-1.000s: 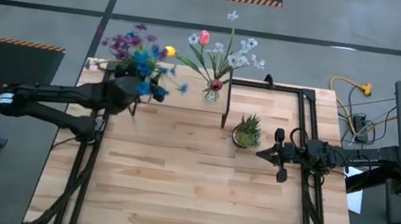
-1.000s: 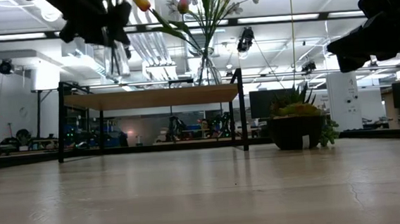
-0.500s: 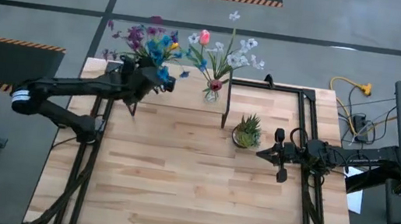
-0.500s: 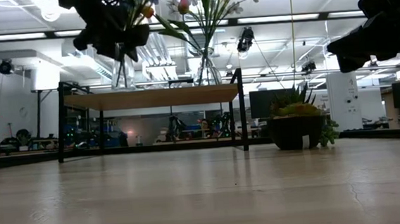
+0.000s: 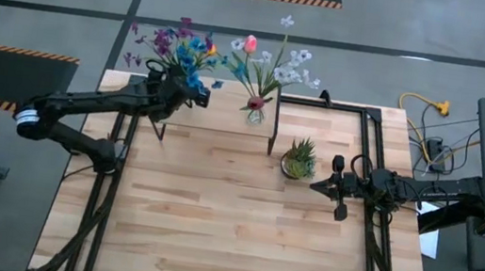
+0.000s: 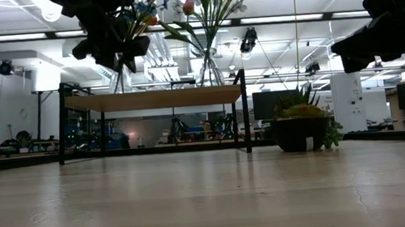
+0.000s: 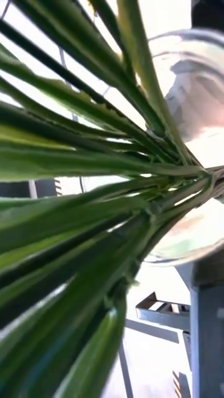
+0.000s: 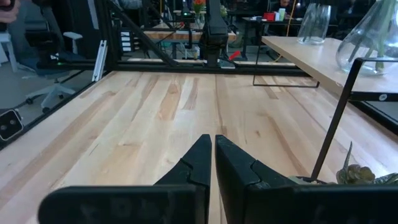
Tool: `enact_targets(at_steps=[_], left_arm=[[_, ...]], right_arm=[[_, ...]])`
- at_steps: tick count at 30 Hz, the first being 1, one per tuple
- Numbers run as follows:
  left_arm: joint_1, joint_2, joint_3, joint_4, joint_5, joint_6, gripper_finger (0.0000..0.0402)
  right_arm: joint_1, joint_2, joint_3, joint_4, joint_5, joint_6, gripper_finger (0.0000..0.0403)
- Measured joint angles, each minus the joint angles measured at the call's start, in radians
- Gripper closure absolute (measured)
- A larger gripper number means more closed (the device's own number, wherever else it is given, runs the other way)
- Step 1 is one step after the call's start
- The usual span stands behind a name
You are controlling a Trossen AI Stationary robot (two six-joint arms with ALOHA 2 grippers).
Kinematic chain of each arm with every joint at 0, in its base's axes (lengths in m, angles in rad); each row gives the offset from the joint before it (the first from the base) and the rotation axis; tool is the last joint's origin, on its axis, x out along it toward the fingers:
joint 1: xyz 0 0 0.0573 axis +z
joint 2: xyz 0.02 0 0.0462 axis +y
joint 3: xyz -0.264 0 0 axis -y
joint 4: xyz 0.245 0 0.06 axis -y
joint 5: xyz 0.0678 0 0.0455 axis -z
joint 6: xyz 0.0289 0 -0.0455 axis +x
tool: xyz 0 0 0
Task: Pick and place flowers into a vace then onto a shelf
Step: Put the transparent flower vase on the shelf
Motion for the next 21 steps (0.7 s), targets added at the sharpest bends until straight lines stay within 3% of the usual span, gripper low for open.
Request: enact_targets(at_steps=[9,21], left_arm=[[0.0,0.0,-0.002,0.0,0.001,0.0,0.0234],[-0.001,-0.008,-0.002,-0.059,0.005,0.021,0.018]], right_arm=[[0.0,0.0,0.0,0.0,0.0,-0.01,0.039],[0.0,0.0,0.0,0.001,0.0,-0.01,0.039]])
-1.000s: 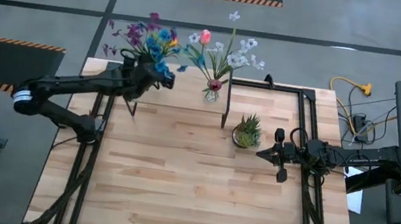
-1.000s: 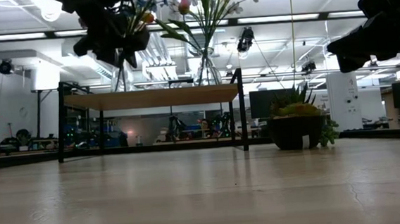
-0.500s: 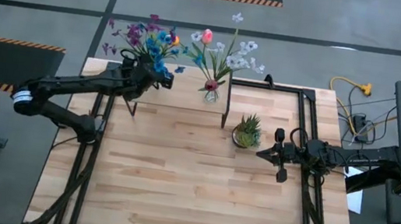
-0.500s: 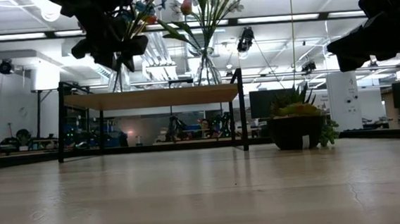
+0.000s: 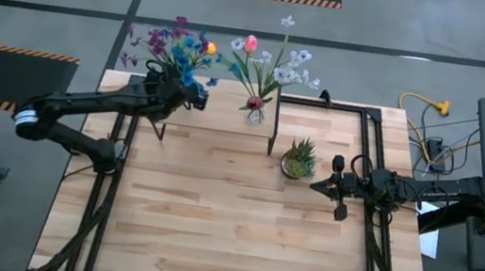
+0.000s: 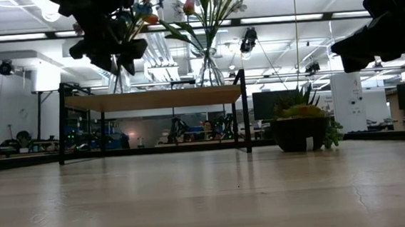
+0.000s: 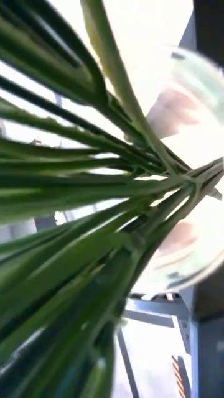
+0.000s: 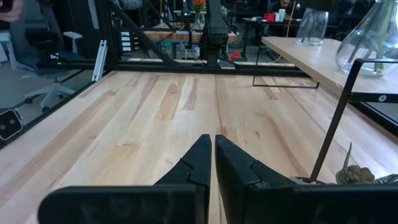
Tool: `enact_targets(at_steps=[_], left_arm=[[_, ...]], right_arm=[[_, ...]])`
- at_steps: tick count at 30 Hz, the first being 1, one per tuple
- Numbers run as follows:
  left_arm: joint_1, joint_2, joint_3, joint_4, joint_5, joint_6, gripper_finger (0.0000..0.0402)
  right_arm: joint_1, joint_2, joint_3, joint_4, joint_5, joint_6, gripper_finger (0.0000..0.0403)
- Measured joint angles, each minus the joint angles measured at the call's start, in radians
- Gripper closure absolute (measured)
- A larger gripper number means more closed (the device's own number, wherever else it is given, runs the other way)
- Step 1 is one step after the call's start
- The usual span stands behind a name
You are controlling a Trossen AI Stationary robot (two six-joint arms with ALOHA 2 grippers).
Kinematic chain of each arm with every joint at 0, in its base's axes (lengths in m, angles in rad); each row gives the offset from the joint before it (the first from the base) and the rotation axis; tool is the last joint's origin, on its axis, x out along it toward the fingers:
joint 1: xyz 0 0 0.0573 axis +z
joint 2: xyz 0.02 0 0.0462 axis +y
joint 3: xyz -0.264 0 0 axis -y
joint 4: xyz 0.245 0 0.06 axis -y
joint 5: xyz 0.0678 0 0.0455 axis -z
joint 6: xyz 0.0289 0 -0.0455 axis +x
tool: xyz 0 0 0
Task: Pick and place flowers into a vace then onto a shelf
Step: Put the transparent flower vase on the shelf
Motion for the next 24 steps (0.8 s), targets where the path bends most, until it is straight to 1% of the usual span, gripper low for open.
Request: enact_targets(at_steps=[4,10,14,17,24], left_arm=[[0.0,-0.034,0.0,-0.032,0.021,0.042,0.0166],[0.0,-0.124,0.0,-0.035,0.12,0.074,0.0142],[-0.001,-0.157,-0.002,-0.082,0.171,0.087,0.0129],[-0.001,-0.172,-0.002,-0.098,0.199,0.121,0.0126],[-0.001,-0.216,-0.002,-0.101,0.255,0.149,0.0125]], right_arm=[[0.0,0.0,0.0,0.0,0.0,-0.004,0.039],[0.0,0.0,0.0,0.0,0.0,-0.012,0.039],[0.0,0.0,0.0,0.0,0.0,-0.012,0.039],[0.0,0.0,0.0,0.0,0.0,-0.004,0.039],[0.0,0.0,0.0,-0.007,-0.001,-0.003,0.039]])
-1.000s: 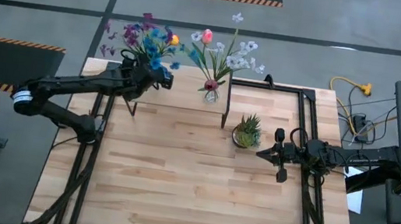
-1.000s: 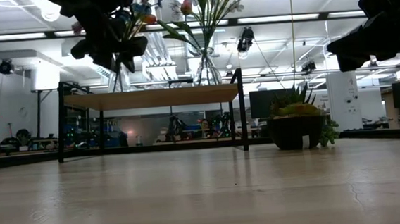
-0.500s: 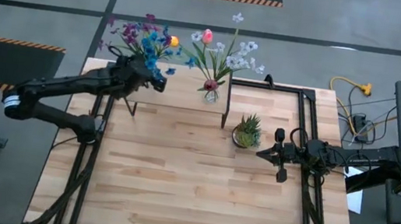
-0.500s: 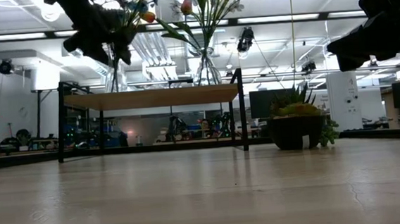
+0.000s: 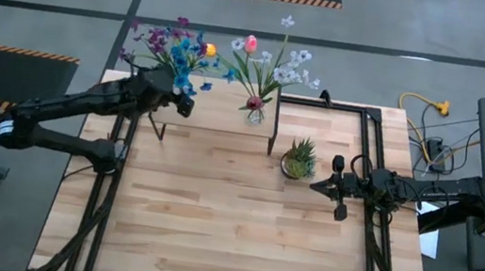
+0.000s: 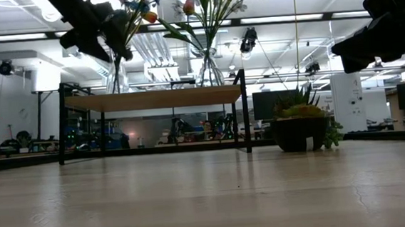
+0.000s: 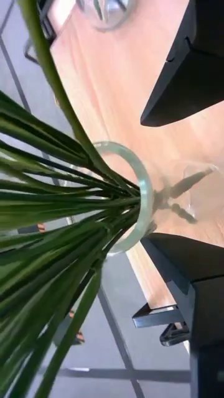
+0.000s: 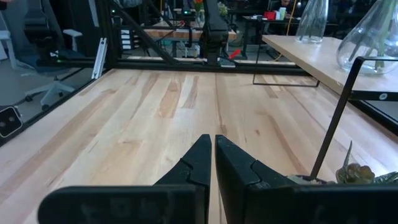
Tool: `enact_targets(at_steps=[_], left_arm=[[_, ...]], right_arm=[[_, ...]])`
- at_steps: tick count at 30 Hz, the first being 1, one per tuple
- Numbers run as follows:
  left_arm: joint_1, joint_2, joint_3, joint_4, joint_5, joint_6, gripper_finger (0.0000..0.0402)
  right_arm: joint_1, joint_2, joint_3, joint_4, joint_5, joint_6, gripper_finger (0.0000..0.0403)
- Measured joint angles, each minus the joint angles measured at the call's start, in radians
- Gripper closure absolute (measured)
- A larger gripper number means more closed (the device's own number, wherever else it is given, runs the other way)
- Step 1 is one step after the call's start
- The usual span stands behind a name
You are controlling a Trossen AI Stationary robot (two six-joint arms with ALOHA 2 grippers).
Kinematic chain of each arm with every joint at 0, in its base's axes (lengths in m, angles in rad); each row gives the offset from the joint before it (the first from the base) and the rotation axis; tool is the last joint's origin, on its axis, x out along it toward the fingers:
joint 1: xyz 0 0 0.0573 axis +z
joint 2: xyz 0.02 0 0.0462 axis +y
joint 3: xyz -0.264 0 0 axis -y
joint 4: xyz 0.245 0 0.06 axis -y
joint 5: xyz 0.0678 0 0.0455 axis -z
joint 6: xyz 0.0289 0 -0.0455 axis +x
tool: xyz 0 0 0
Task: Pick and place flowers into a vace then onto a shelf
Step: Put the transparent flower vase on the shelf, then return to Home Position
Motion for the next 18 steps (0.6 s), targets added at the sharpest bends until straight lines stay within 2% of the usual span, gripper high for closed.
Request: enact_targets(at_steps=[8,11,18], left_arm=[[0.0,-0.114,0.0,-0.082,0.022,0.0,0.0125],[-0.009,-0.169,0.0,-0.11,0.06,-0.003,0.0125],[-0.151,-0.307,-0.059,-0.093,0.144,0.026,0.0132]], right_arm=[[0.0,0.0,0.0,0.002,-0.001,0.0,0.039],[0.0,0.0,0.0,0.014,-0.001,-0.012,0.039],[0.0,0.0,0.0,0.016,-0.001,-0.027,0.039]])
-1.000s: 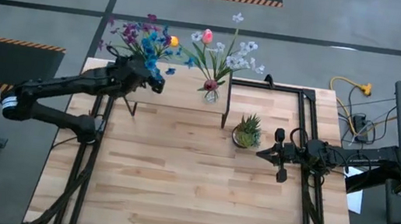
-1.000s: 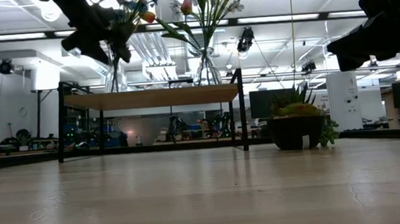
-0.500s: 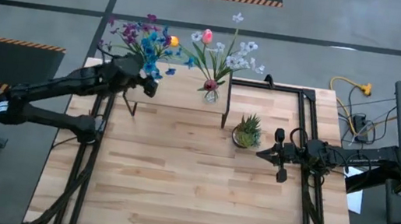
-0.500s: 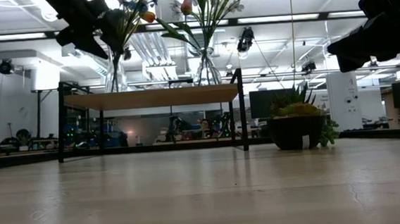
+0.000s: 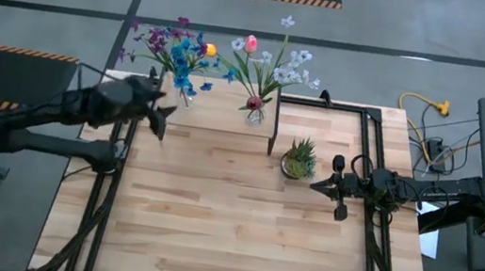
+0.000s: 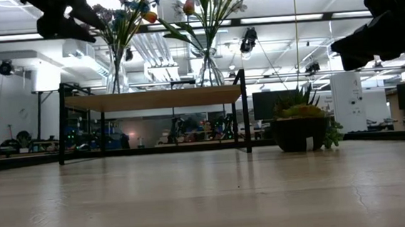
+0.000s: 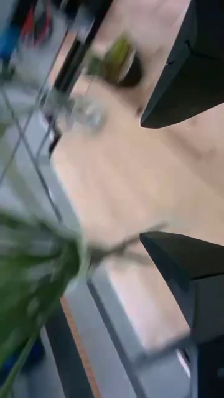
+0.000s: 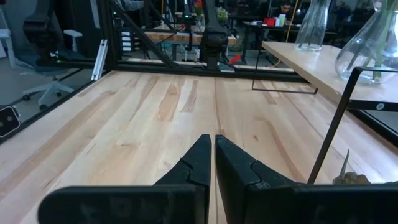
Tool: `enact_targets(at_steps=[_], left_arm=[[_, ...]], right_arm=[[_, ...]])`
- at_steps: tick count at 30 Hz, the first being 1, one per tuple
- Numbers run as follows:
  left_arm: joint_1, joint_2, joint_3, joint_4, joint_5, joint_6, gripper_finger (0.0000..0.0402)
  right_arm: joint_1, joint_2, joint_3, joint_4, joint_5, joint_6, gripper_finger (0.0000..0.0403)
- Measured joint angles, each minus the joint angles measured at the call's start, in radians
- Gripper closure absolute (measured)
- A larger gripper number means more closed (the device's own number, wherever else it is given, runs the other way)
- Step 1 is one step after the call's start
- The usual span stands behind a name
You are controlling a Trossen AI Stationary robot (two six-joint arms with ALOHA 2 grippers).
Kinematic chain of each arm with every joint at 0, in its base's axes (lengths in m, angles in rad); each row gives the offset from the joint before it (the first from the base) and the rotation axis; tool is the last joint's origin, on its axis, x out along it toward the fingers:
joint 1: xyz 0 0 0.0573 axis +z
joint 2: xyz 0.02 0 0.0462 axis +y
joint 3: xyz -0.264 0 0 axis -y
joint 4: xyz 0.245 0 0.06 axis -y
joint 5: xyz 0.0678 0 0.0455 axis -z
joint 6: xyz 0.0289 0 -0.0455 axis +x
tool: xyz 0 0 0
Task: Pick and place flowers into a vace then onto a shelf
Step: Return to Home Position
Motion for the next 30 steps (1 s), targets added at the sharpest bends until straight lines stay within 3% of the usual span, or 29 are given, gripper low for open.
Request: enact_targets(at_steps=[3,7,12,16,20,25,30], left_arm=[[-0.104,-0.056,-0.085,0.087,0.0,-0.003,0.0138],[-0.244,-0.126,-0.251,0.361,0.01,0.043,0.0148],[-0.395,-0.176,-0.442,0.769,0.133,0.208,0.0163],[-0.482,-0.179,-0.543,0.951,0.182,0.375,0.0197],[-0.516,-0.216,-0.583,0.987,0.192,0.44,0.0269],[-0.516,-0.278,-0.58,0.899,0.198,0.443,0.0377],[-0.509,-0.326,-0.599,0.886,0.199,0.403,0.0398]], right_arm=[[0.0,0.0,0.0,0.0,0.0,0.0,0.039],[0.0,0.0,0.0,0.0,0.0,-0.003,0.039],[0.0,0.0,0.0,0.0,0.001,-0.003,0.039],[0.0,0.0,0.0,0.0,0.001,-0.003,0.039],[0.0,0.0,0.0,0.0,0.002,-0.002,0.039],[0.0,0.0,0.0,-0.001,0.002,-0.005,0.039],[0.0,0.0,0.0,-0.001,0.002,-0.008,0.039]])
